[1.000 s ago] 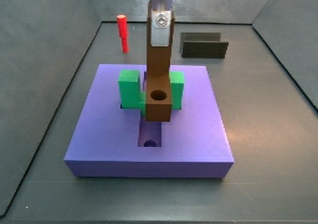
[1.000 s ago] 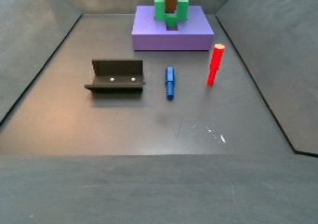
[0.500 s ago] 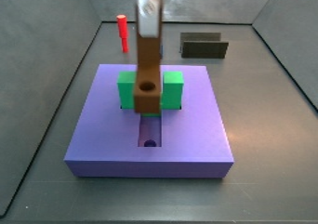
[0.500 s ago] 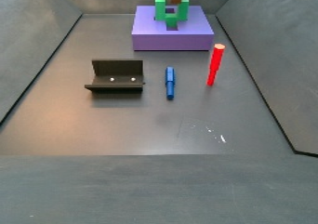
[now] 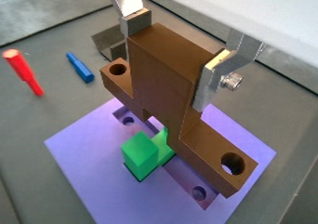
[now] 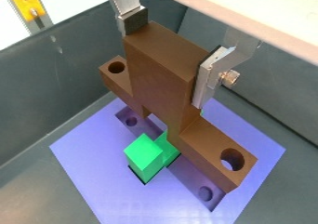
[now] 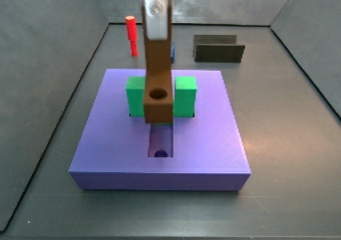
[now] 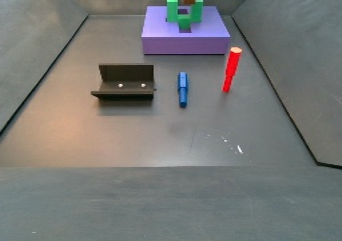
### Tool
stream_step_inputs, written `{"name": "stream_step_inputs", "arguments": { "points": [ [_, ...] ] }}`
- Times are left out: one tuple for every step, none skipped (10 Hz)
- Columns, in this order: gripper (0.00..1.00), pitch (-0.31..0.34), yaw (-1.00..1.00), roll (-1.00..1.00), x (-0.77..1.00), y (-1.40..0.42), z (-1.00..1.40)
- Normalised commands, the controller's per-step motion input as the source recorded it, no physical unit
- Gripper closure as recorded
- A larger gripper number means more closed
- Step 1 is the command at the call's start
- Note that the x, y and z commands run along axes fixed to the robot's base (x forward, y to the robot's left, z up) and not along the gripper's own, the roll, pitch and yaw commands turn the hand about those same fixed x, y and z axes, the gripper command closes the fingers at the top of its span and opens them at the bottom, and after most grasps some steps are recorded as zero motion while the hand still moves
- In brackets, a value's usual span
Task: Pick up the brown object. Move up. Place the brown object on the fixture. Regrasp the brown object. Move to above the board. Insert the brown object.
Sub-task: Insert the brown object.
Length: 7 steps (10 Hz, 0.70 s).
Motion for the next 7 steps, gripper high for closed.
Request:
{"name": "stream_step_inputs", "arguments": {
  "points": [
    [1.0, 0.0, 0.0, 0.07, -0.13, 0.19, -0.17],
    [1.0, 0.0, 0.0, 0.07, -0.1, 0.21, -0.1],
    [1.0, 0.0, 0.0, 0.08, -0.12, 0.23, -0.09],
    [1.0, 0.0, 0.0, 0.0, 0.15, 0.0, -0.14],
    [1.0, 0.0, 0.0, -0.02, 0.27, -0.1, -0.18],
    [1.0, 0.004, 0.0, -0.03, 0.27, -0.09, -0.12],
    [1.0, 0.019, -0.02, -0.02, 0.27, -0.04, -0.11]
  ]
}}
